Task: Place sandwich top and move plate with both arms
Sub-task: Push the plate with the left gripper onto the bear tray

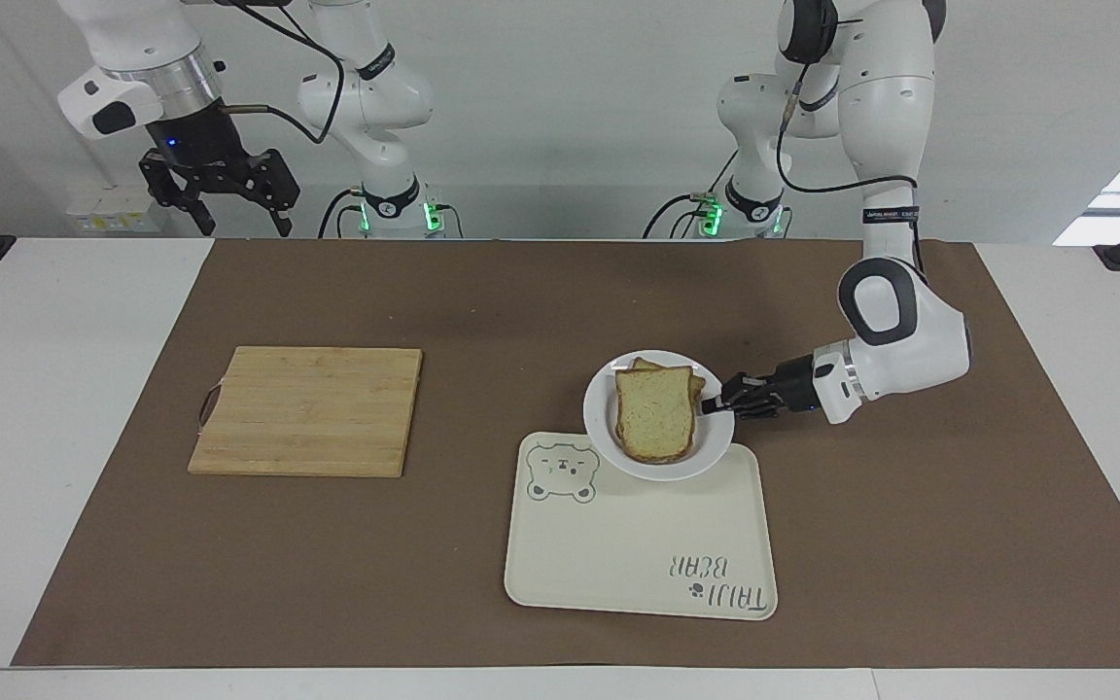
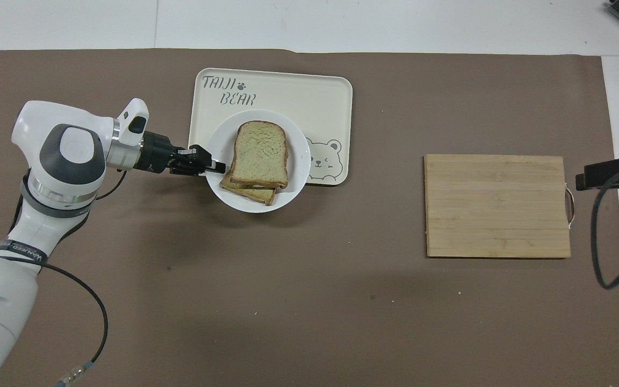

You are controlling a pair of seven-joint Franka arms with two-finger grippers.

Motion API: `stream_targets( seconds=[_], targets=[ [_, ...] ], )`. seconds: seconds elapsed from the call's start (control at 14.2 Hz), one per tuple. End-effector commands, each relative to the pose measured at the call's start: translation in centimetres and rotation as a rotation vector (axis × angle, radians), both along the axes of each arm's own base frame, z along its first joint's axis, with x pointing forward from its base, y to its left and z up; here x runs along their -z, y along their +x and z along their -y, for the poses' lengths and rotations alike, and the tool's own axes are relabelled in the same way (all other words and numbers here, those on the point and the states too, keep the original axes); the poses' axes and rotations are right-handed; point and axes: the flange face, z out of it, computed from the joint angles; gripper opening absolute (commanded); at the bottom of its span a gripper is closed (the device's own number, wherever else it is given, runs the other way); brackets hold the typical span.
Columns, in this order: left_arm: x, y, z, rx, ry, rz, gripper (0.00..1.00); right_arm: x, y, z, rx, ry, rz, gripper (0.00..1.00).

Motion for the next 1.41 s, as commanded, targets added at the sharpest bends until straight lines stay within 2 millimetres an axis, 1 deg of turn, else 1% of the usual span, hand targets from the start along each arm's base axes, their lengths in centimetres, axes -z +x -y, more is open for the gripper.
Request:
stream_targets(
  seconds=[0.0, 0.14, 0.28, 0.42, 0.49, 0.56, 0.71, 0.85, 0.99, 1.06, 1.13, 1.34],
  targets=[
    [0.2, 2.4, 0.7, 0.006, -0.002, -0.012, 0.0, 0.0, -0.6, 0.2, -0.016, 0.002, -0.001, 1.0],
    [0.7, 3.4, 1.5, 0.009, -0.012, -0.001, 0.0, 0.0, -0.6, 0.3, -0.013, 0.002, -0.001, 1.0],
    [1.3, 4.6, 1.9, 0.002, -0.012, 0.003, 0.0, 0.0, -0.6, 0.3, -0.013, 0.002, -0.001, 1.0],
    [0.7, 6.2, 2.3, -0.047, -0.003, -0.007, 0.0, 0.0, -0.6, 0.2, -0.015, 0.002, -0.001, 1.0],
    [0.7, 6.7, 2.7, -0.058, -0.004, -0.003, 0.0, 0.0, -0.6, 0.3, -0.013, 0.002, -0.001, 1.0],
    [1.2, 6.8, 3.4, -0.062, -0.003, 0.003, 0.0, 0.0, -0.6, 0.3, -0.012, 0.002, -0.001, 1.0],
    [1.3, 7.1, 3.4, -0.082, 0.007, 0.018, 0.0, 0.0, -0.7, 0.7, -0.011, -0.015, -0.003, 1.0],
    [1.4, 6.8, 4.2, -0.072, 0.018, 0.023, 0.0, 0.1, -0.3, 0.4, -0.018, -0.022, 0.005, 1.0],
    [1.7, 6.8, 4.1, -0.08, 0.032, 0.033, 0.0, -0.4, -0.2, 0.2, -0.038, -0.045, -0.012, 1.0],
    [1.7, 6.9, 4.2, -0.087, 0.038, 0.041, 0.0, -0.4, -0.2, 0.3, -0.073, -0.082, -0.036, 1.0],
    [2.0, 6.7, 4.0, -0.085, 0.046, 0.04, 0.0, -0.8, -0.2, 0.0, -0.106, -0.099, -0.028, 1.0],
    [2.2, 6.6, 4.0, -0.076, 0.079, 0.056, 0.0, 0.0, -0.7, -0.5, -0.107, -0.057, -0.018, 1.0]
  ],
)
